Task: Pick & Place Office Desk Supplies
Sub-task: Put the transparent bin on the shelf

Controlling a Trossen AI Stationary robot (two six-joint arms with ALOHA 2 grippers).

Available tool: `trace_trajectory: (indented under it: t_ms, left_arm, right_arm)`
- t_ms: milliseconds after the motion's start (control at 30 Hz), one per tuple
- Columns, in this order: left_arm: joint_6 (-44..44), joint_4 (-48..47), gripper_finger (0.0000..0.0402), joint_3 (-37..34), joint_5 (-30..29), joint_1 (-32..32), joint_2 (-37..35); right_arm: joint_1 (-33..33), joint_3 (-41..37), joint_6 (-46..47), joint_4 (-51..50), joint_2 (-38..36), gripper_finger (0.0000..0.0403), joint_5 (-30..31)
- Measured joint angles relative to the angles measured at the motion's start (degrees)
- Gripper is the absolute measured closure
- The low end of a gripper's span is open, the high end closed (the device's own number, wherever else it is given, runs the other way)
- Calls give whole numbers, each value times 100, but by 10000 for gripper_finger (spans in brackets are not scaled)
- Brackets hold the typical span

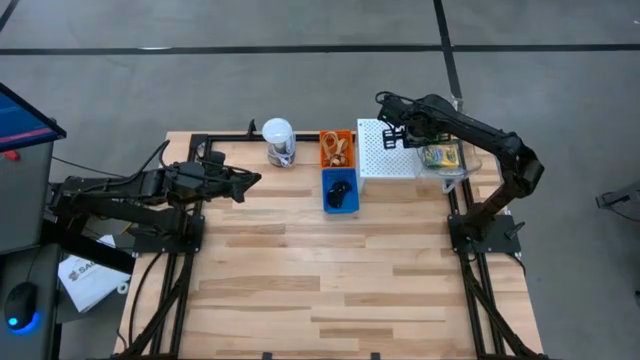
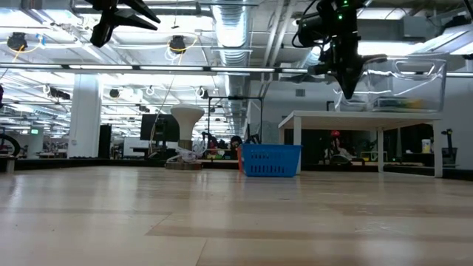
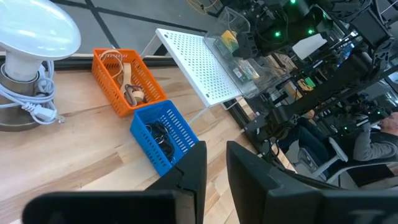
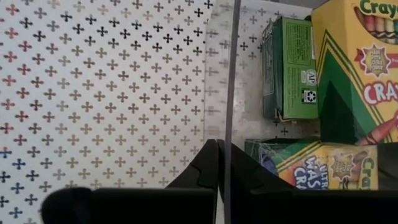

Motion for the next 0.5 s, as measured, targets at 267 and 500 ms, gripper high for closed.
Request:
trace_trajectory:
  t_ms: [267, 500]
  left_arm:
    - [0, -4, 348, 2, 0, 0, 0]
    - [0, -5, 348, 2, 0, 0, 0]
  right_arm:
    - [-16, 0, 72, 202, 0, 403, -13]
    - [-118, 0, 107, 217, 0, 403, -61]
